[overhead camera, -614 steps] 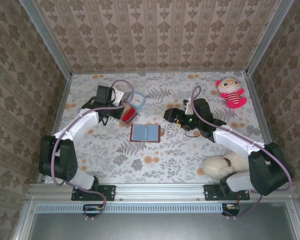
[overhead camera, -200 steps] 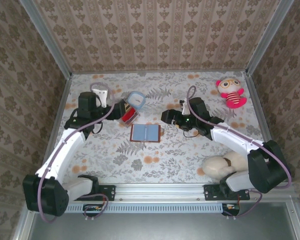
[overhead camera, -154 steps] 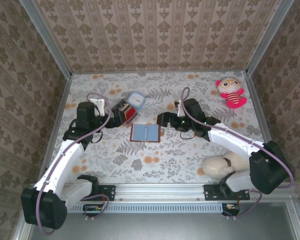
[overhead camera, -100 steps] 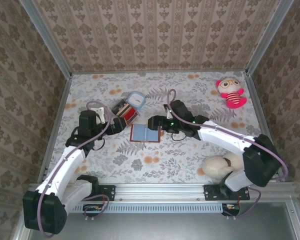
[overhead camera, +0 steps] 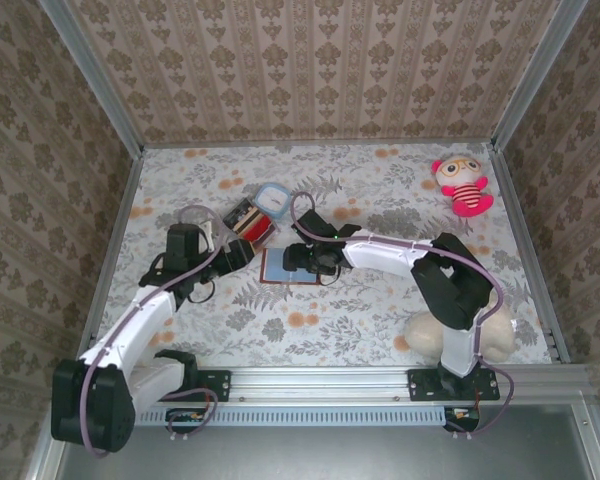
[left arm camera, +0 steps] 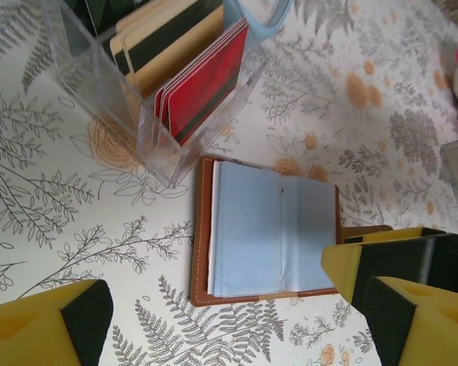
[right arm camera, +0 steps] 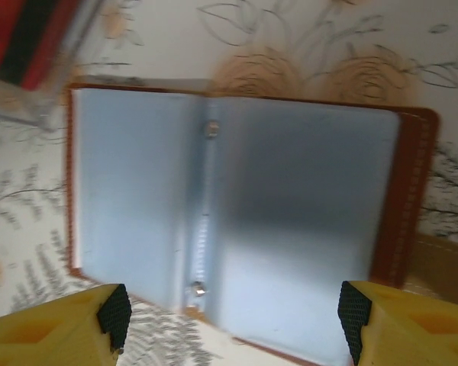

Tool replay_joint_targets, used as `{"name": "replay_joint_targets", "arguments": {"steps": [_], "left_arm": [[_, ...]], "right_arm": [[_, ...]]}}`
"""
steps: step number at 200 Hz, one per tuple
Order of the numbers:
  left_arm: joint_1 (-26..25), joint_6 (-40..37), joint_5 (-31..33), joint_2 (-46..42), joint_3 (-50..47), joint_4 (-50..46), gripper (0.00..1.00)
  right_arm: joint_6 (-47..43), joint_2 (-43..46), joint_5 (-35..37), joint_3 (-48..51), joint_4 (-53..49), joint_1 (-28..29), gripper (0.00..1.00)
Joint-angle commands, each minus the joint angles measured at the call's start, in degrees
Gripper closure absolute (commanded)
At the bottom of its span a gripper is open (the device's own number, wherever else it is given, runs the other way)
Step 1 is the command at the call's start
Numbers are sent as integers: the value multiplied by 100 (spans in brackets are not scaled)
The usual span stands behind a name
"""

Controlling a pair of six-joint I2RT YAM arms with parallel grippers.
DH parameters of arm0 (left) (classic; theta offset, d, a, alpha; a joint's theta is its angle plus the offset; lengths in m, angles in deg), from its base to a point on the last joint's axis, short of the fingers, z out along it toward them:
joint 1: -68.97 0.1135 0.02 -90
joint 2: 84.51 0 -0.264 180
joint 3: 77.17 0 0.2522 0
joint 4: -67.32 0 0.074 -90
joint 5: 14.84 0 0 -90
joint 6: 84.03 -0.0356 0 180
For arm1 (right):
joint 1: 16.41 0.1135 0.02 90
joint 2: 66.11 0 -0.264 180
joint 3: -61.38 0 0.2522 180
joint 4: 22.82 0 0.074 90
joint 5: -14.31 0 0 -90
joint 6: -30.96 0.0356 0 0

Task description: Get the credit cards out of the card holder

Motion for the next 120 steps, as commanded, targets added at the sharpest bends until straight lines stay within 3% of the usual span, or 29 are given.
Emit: {"name": "replay_joint_targets", "arguments": {"steps": [1,19,38,72,120], "left_arm": [[-21,184,-254,266,182,85,14],[-81,280,-259,529,271,128,19],[-227,486,-230,827,445,42,33],[-739,540,158,1403,786,-123,48],[-1160,524,946,2231,1260,-411,60]], "right_arm": [[60,-119,356,-99,-372,-10,24],[-45,-201,169,-119,-441,-66,25],[-183,-277,131,-166,-538,-114,26],[-397,-317,274,-175,-693,-205,30],[-586,-361,258,-232,-758,-279,37]]}}
